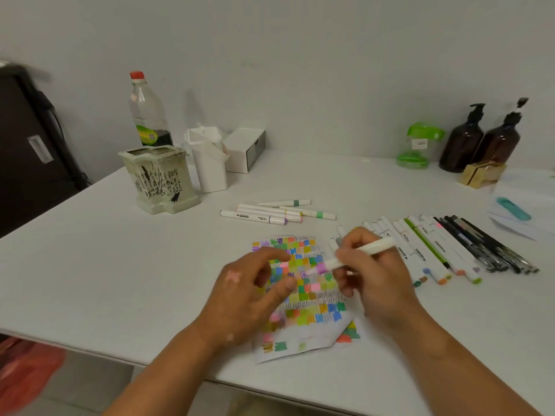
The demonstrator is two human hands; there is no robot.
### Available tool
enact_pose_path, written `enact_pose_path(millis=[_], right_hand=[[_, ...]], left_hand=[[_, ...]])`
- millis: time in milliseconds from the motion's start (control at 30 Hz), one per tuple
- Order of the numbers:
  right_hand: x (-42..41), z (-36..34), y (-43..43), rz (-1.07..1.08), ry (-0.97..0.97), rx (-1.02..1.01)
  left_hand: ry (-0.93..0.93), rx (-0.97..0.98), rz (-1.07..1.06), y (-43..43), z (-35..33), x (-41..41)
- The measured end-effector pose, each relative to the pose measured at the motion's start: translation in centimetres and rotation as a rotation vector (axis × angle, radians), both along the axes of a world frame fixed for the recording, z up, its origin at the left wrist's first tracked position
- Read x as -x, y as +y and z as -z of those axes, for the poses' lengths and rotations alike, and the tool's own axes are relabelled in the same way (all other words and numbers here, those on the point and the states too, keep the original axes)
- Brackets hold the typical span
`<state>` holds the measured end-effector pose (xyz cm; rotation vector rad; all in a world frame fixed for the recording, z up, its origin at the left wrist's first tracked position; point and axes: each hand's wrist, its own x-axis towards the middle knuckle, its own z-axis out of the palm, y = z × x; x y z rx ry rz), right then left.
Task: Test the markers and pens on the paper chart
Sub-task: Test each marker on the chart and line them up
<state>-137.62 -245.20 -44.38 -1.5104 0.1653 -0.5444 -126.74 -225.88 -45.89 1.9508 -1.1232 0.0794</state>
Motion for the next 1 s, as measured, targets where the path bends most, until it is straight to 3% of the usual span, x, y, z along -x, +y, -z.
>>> enact_pose_path(millis=[133,300,533,1000], right_hand=[[2.6,-0.2,0.7,0.006,0.104,-0.107],[3.3,-0.1,4.4,-0.111,0.264,0.197],[2.4,0.9,6.0,-0.061,0.396,0.464],[2.3,0.8,6.2,-0.04,0.428,0.495]], left_hand=[[-0.097,-0.117,0.01,3.6,-0.5,-1.6],[-0.17,-0.383,0.091,4.7,1.2,-0.2],[-0.169,-0.455,0.068,4.7,1.6,-0.2],[-0.111,-0.508,0.063,4.7,1.4,-0.3]])
